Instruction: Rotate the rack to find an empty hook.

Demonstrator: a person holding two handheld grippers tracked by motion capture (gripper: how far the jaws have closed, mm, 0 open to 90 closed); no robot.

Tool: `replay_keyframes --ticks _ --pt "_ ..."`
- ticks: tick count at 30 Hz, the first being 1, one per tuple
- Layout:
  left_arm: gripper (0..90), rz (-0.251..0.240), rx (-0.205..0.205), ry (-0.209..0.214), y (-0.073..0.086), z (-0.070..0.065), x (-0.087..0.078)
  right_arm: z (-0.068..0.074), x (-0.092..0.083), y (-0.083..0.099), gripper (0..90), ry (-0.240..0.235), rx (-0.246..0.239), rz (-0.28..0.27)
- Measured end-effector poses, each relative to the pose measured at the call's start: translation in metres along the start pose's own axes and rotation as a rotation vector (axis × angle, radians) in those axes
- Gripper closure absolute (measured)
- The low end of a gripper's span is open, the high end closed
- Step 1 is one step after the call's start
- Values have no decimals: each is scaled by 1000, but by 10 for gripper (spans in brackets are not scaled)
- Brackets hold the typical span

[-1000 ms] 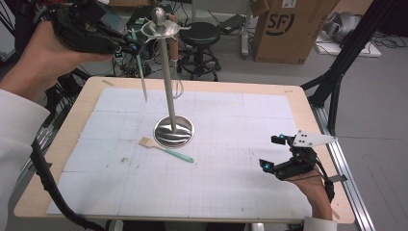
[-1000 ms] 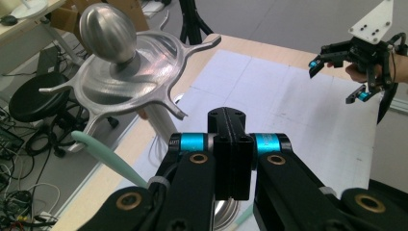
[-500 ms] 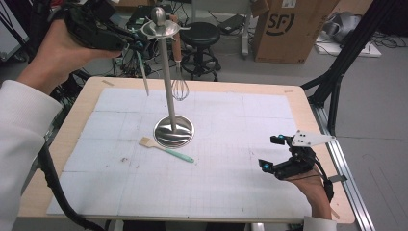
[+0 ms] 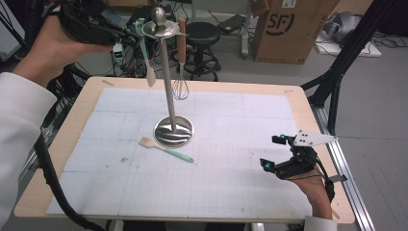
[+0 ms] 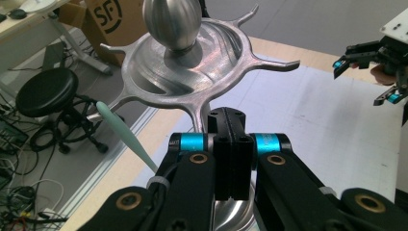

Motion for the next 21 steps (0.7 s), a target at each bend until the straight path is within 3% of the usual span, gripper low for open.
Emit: replay_keyframes --ticks 10,13,16,21 --pt "884 10 29 15 7 -3 -2 -1 -2 1 5 4 6 -1" --pt "846 -14 25 33 12 -10 -2 -1 -2 0 5 6 -2 -6" --pt "828 14 29 25 24 -13 -2 0 -3 -1 5 4 1 -9" --pt "778 8 12 47 46 -21 -5 1 -3 -2 5 4 -5 -14"
Point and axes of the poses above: each handheld gripper's, and its own axes: x roughly forward along the jaws, y roughly out of its underside, z roughly to its left, the point moved 9 cm from there along x, roughly forward along the jaws, and after that the axes turned 2 degrees about -y, right-handed, at the moved point
